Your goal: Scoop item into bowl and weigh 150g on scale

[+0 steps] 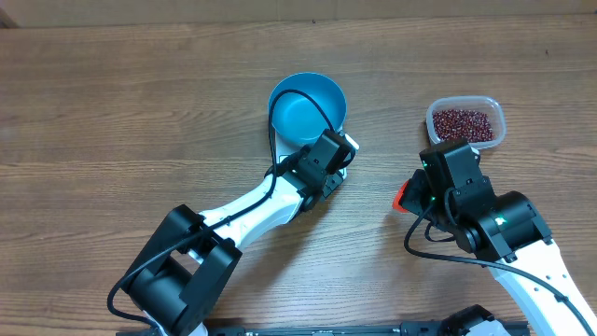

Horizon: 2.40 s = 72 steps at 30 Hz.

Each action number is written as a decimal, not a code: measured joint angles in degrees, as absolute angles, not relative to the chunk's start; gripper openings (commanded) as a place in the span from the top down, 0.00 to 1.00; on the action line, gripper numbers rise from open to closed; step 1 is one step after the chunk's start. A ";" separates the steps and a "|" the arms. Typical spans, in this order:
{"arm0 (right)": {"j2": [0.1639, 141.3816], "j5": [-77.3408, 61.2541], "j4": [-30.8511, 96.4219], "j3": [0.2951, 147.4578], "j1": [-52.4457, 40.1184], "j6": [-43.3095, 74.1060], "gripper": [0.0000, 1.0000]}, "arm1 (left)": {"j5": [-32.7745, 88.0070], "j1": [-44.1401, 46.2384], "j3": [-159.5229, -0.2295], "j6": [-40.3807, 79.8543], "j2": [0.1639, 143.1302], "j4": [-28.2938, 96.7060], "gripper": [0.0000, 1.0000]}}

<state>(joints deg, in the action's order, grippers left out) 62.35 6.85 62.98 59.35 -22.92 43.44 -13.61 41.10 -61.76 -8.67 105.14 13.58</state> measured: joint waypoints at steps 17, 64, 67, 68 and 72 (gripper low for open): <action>62.35 6.39 62.65 59.35 -22.90 43.42 0.96 | -13.74 40.36 -61.76 -9.26 105.14 13.47 0.96; 62.35 6.35 62.61 59.35 -22.92 43.42 0.96 | -13.78 40.36 -61.73 -9.45 107.92 11.55 0.96; 62.35 6.37 62.67 59.35 -22.92 43.44 0.96 | -13.78 40.36 -61.73 -9.45 107.92 11.09 0.96; 62.35 6.37 62.67 59.35 -22.92 43.44 0.96 | -13.78 40.36 -61.73 -9.45 107.92 11.09 0.96; 62.35 6.35 62.63 59.35 -22.92 43.46 0.96 | -13.78 40.36 -61.73 -9.45 107.92 11.09 0.96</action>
